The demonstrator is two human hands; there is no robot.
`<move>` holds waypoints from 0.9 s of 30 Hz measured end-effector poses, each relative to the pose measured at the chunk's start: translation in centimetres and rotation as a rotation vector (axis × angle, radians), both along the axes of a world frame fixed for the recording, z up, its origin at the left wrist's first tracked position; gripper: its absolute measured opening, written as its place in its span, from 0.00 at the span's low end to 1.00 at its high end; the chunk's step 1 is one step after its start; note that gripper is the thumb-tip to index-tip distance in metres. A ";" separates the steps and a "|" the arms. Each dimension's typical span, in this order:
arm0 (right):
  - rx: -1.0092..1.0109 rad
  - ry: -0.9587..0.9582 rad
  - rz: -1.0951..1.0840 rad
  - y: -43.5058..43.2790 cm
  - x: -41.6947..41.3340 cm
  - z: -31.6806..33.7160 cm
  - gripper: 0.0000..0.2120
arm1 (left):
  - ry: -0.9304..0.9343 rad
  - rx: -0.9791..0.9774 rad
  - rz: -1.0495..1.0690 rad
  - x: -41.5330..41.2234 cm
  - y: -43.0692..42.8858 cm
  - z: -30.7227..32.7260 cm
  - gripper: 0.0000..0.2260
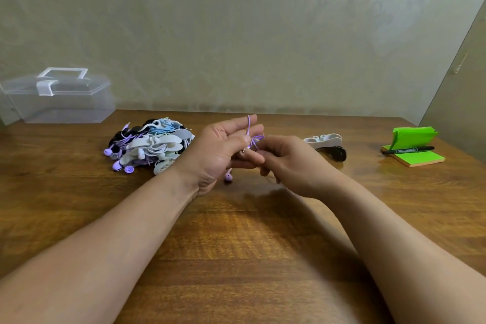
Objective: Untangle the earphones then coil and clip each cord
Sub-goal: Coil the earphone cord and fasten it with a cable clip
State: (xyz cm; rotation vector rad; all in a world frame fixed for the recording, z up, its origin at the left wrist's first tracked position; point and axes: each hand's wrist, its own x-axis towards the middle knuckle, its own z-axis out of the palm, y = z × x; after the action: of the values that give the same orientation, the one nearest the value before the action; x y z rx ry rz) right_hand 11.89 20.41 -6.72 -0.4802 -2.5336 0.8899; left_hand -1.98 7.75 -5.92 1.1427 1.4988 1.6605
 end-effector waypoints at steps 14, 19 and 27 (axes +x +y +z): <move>-0.259 0.400 0.057 1.6 1.4 2.0 0.08 | 0.349 -0.220 -0.209 0.2 -1.3 0.9 0.18; -0.294 0.447 0.082 1.7 1.6 2.3 0.06 | 0.159 -0.167 -0.331 -0.5 -1.8 1.4 0.17; -0.231 0.321 0.027 1.8 0.8 0.7 0.10 | -0.237 0.061 -0.520 -1.6 -1.8 1.1 0.19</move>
State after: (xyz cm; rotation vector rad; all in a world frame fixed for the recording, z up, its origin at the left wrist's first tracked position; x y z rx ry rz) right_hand 12.67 22.25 -6.04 -0.3400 -2.1637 1.1746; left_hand -3.56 5.97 -4.81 1.1933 0.9100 1.4220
